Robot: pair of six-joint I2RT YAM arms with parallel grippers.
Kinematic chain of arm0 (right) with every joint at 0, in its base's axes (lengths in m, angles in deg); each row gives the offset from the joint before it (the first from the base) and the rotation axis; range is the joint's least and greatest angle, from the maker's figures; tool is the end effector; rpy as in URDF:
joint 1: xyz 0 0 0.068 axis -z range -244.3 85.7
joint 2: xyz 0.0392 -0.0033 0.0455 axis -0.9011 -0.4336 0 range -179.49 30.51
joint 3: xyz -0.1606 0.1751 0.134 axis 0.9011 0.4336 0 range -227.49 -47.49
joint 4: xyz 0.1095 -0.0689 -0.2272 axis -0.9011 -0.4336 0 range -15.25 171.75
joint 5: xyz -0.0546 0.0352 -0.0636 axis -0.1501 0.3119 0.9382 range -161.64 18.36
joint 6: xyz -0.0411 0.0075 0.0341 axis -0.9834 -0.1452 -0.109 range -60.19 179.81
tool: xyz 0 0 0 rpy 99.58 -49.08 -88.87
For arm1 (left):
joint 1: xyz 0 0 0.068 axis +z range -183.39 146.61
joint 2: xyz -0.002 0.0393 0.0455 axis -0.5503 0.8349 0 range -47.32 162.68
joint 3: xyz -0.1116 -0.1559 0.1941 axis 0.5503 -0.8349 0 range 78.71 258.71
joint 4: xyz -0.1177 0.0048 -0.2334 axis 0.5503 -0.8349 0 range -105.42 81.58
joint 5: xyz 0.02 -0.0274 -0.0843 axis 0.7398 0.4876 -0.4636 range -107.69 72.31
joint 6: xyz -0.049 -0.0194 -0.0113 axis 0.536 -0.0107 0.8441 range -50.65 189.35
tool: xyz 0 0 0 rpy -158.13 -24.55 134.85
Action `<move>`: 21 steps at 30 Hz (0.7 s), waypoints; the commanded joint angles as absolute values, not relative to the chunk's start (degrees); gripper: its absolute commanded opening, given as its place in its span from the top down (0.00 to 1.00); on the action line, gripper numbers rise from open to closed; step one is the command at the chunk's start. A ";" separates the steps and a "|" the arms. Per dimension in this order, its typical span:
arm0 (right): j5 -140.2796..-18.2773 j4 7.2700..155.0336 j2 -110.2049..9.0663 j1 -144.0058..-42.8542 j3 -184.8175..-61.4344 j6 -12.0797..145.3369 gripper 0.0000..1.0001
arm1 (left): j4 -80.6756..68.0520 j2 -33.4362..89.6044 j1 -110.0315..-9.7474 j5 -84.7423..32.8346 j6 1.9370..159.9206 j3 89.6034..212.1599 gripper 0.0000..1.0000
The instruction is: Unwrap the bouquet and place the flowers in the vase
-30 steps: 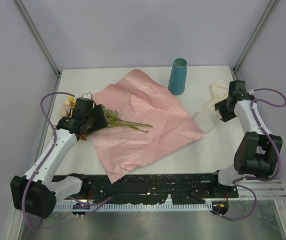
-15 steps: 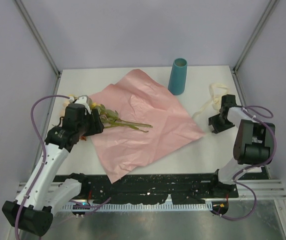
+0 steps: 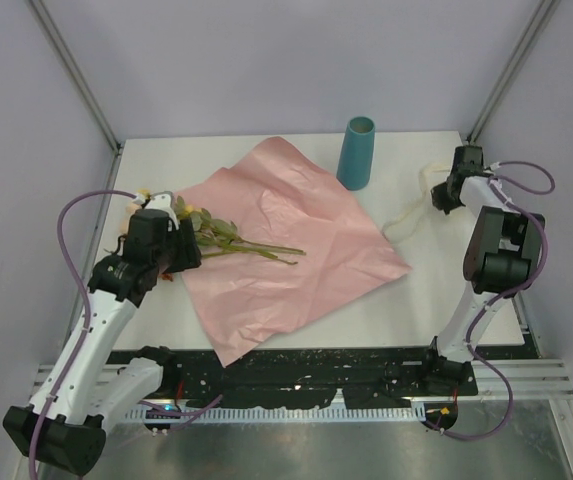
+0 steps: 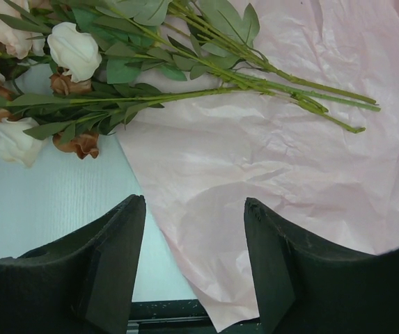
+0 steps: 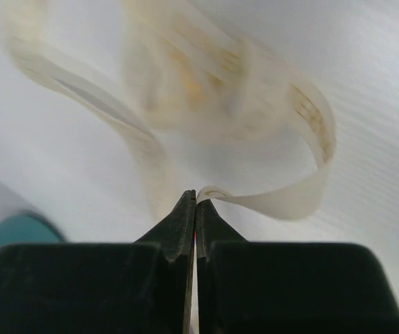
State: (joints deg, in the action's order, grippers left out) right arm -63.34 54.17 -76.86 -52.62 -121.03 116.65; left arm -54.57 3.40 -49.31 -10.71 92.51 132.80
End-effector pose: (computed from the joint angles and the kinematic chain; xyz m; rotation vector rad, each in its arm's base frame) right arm 0.3788 -0.0836 0.1829 1.5181 2.1428 0.0809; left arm 0.1686 -0.0436 0.3179 -0.2082 2.3102 -0.2057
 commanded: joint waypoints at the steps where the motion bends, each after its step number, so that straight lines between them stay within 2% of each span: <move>1: -63.37 65.99 -82.06 -51.73 -137.19 108.26 0.94 | -54.03 2.07 -48.86 -8.29 90.71 132.68 0.37; 3: -69.24 69.52 -85.32 -51.73 -141.60 106.23 0.95 | -54.03 1.99 -48.77 -7.94 90.53 132.68 0.37; 9: -73.48 71.73 -90.86 -51.65 -147.33 102.18 0.94 | -54.21 1.90 -48.07 -7.50 90.44 132.77 0.37; 10: -73.66 71.64 -90.87 -51.73 -147.34 101.13 0.90 | -54.03 1.90 -48.07 -7.67 90.44 132.59 0.37; 11: -74.36 71.29 -90.69 -51.65 -147.34 100.95 0.76 | -53.94 1.98 -48.07 -7.85 90.44 132.59 0.37; 13: -74.80 67.70 -90.17 -51.65 -147.95 100.34 0.53 | -53.94 2.16 -48.07 -8.02 90.44 132.76 0.37; 15: -74.28 65.14 -88.33 -51.73 -147.78 99.63 0.41 | -53.94 2.25 -47.98 -8.29 90.44 132.85 0.37; 17: -73.93 62.95 -85.52 -51.82 -147.16 98.49 0.32 | -54.03 2.07 -47.98 -8.55 90.27 132.77 0.37; 21: -71.90 54.95 -78.32 -53.22 -144.88 95.07 0.27 | -53.51 1.28 -48.07 -7.67 90.44 132.15 0.37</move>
